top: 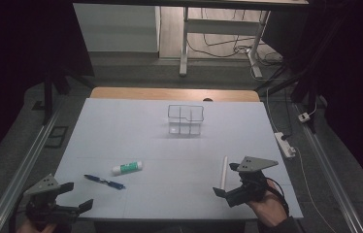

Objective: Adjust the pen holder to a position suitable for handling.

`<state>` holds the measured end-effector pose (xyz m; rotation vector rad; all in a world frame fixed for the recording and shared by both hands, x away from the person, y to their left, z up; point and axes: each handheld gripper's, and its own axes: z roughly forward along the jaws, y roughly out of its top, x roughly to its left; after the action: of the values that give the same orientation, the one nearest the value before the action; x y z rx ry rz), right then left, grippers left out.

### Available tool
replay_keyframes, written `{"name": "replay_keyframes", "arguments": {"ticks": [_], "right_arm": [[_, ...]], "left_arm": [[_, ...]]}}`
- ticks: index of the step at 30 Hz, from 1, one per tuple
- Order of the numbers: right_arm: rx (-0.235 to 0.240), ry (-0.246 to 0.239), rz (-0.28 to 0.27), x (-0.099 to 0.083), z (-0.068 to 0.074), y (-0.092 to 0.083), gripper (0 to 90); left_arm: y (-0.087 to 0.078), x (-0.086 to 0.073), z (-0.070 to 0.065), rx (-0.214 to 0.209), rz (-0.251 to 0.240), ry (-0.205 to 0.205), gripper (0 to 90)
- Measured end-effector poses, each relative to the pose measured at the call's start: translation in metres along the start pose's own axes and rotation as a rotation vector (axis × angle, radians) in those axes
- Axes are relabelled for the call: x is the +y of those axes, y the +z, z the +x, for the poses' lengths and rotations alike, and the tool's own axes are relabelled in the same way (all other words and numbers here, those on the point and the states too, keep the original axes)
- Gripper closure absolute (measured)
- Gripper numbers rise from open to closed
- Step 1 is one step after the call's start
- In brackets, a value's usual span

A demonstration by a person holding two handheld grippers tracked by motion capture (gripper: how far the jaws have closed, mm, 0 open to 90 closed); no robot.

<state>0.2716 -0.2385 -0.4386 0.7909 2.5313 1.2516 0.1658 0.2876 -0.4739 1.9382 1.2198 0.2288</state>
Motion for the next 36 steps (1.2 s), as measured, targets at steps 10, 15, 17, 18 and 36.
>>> {"name": "replay_keyframes", "arguments": {"ticks": [10,15,17,18,36], "right_arm": [[0.058,0.024,-0.006,0.014,-0.008,0.017,0.0],[0.052,-0.013,-0.005,0.02,-0.011,0.024,0.0],[0.067,-0.021,-0.001,0.027,-0.013,0.03,0.0],[0.067,-0.021,-0.001,0.027,-0.013,0.03,0.0],[0.055,-0.096,0.058,0.059,-0.031,0.062,0.7]], "left_arm": [[0.0,0.0,0.0,-0.001,0.002,0.001,1.4],[0.001,0.0,0.0,-0.002,0.005,0.003,1.4],[0.001,0.0,0.0,-0.002,0.006,0.004,1.4],[0.001,0.001,0.0,-0.003,0.007,0.005,1.4],[0.002,0.001,-0.001,0.007,0.015,0.011,0.9]]}}
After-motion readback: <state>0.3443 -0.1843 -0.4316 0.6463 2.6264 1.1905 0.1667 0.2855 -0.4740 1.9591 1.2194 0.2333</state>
